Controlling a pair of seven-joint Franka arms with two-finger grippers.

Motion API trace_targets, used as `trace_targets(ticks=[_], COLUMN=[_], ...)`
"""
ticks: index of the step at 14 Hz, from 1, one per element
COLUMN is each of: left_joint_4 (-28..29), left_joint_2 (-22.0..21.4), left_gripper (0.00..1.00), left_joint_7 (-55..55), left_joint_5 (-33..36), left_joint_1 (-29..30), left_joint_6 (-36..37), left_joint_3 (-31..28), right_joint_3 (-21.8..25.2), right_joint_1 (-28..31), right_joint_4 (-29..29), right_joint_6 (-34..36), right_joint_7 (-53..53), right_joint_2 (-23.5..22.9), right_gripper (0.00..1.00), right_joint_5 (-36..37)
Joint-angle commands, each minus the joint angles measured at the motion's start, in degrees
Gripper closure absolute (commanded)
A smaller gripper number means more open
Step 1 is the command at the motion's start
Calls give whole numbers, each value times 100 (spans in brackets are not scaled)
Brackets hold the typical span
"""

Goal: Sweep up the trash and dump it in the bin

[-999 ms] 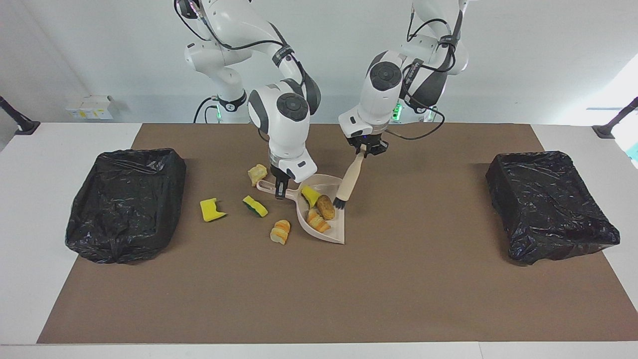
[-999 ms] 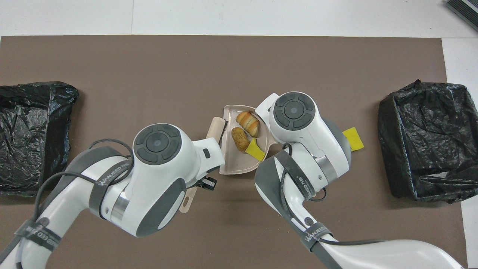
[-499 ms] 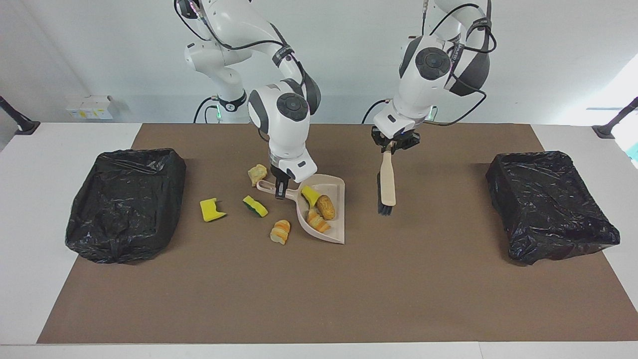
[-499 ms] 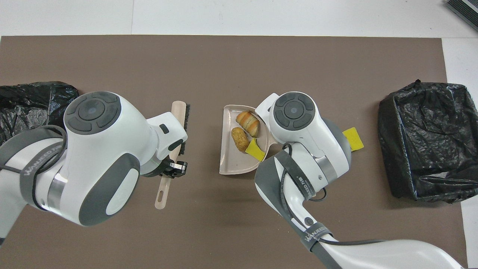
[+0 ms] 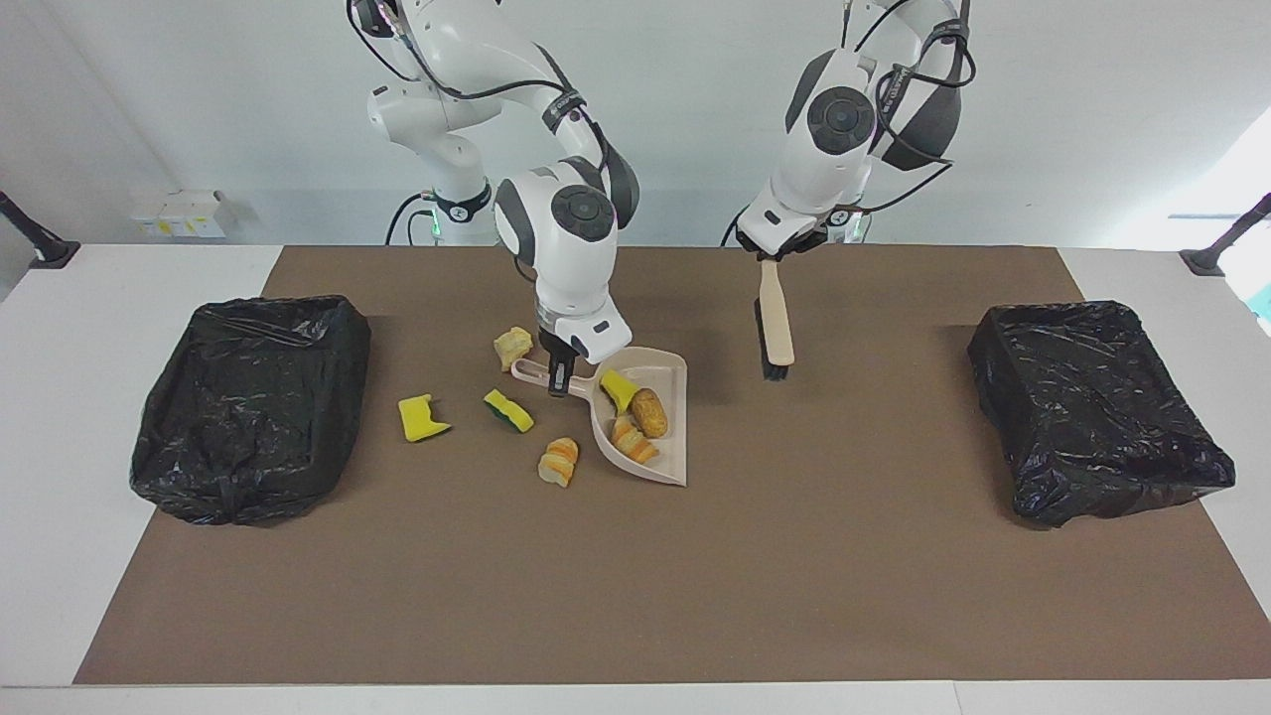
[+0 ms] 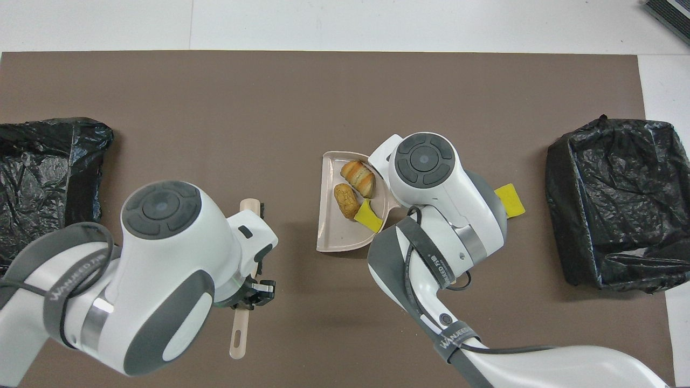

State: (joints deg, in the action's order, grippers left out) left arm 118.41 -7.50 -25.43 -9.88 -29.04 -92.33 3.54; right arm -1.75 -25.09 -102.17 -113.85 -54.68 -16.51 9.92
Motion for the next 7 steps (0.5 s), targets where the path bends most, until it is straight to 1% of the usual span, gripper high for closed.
trace_targets(ticks=[1,2,4,7], left_joint_4=[700,857,1305,1500], left_joint_2=[-297,-218,-261,-199], left_gripper=[100,100,100,100], left_joint_7=[-810,-1084,-1139,-1157], left_joint_5=[-172,-207,-208,-373], left_joint_1=[-784,-1092,-1541,-1894], left_joint_6=[-600,-994,-1750,-2042], left_joint_3=[-46,-46,-46,-46], right_joint_3=[-27,-27,-27,-27], right_joint_1=[13,13,13,13], right_joint_4=[-216,-216,-216,-216], right_joint_6=[-208,-208,-208,-208], right_joint_7=[-43,-43,-34,-43], right_joint_2=[139,131,131,139], right_gripper=[100,100,100,100], right_joint_5=[37,37,28,28])
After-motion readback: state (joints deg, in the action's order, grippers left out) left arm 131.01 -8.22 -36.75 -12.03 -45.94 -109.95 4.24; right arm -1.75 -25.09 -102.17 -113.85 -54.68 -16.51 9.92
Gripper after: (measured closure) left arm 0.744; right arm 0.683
